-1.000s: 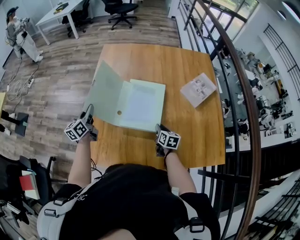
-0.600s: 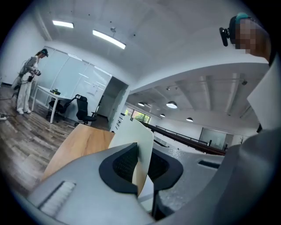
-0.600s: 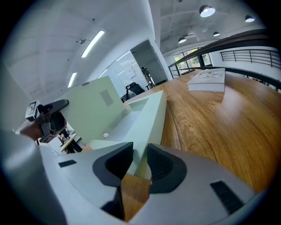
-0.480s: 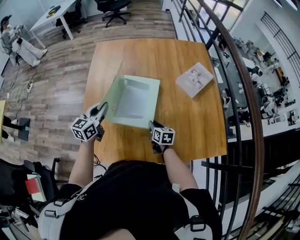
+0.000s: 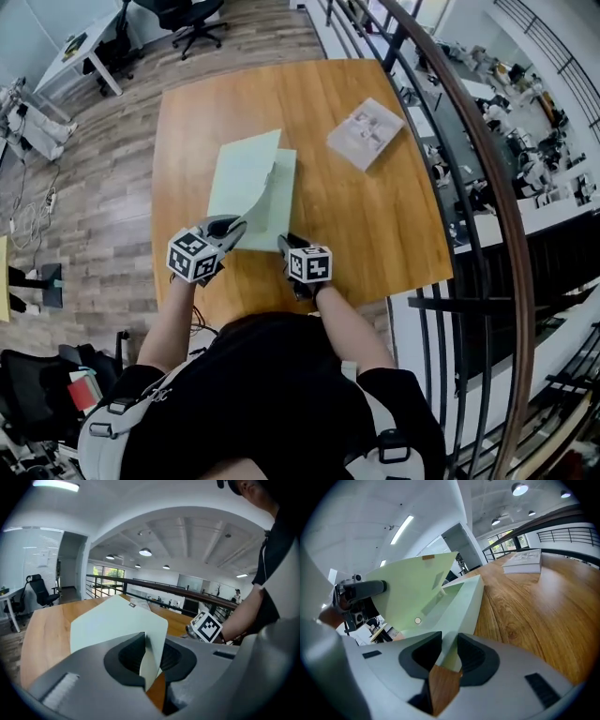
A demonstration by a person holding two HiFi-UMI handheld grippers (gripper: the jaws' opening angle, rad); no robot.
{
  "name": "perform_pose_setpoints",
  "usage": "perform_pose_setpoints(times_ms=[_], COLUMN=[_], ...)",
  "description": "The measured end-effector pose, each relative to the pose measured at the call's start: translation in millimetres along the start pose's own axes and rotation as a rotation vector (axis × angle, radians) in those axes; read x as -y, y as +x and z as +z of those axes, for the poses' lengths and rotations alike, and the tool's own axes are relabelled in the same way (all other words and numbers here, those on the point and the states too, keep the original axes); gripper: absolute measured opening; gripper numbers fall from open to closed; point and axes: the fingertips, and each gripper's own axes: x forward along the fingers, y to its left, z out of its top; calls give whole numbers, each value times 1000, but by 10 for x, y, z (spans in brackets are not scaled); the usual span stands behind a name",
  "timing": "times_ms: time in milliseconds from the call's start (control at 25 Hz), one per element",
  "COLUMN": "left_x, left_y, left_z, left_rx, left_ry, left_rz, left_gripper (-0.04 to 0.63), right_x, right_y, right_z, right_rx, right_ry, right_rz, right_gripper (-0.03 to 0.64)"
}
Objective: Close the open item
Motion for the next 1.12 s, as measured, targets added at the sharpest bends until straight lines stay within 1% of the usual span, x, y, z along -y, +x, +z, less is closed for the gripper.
perform_pose_setpoints(times_ms=[120,240,360,440,520,600,720,760,880,920,960,1000,1040,1120], left_x=[186,283,319,335,340,341,360,348,315,317,328,338,335,316], left_y=[223,410,565,644,713,793,916,950,969,968,968,972,978,979], left_z=[-190,-329,-481,-609,-744,-828,-944,-979,-1008,-1008,-1014,-1019,-1010,-968], left_rx=[-103,-180,-254,-319,-389,-435,-484,-492,-508,-513,-524,-538,-551,-570], left_ry=[60,110,145,176,206,225,242,232,171,167,176,196,223,269], left_rz=[-58,-83,-99,-103,-99,-96,-106,-111,-136,-141,-142,-135,-122,-103], left_gripper=[40,41,46,49,52,55,66,71,77,77,78,80,81,84], right_x=[9,25,13,7,-2,-5,22,28,27,24,24,31,50,95], right_y=[12,4,-12,-24,-17,-4,-18,-22,-29,-44,-75,-125,-185,-311], right_z=[-7,4,7,-1,-4,-12,-21,-14,8,7,7,12,27,89], right_rx=[-3,-11,2,2,-4,-10,-8,-4,-4,-12,-22,-30,-33,-12], right_ry=[-22,-32,-39,-41,-49,-53,-56,-56,-42,-41,-48,-64,-87,-125], right_rz=[23,27,0,-14,-10,-3,-18,-23,-24,-25,-33,-52,-80,-130], right_gripper=[109,112,112,112,112,112,112,112,112,112,108,81,9,5])
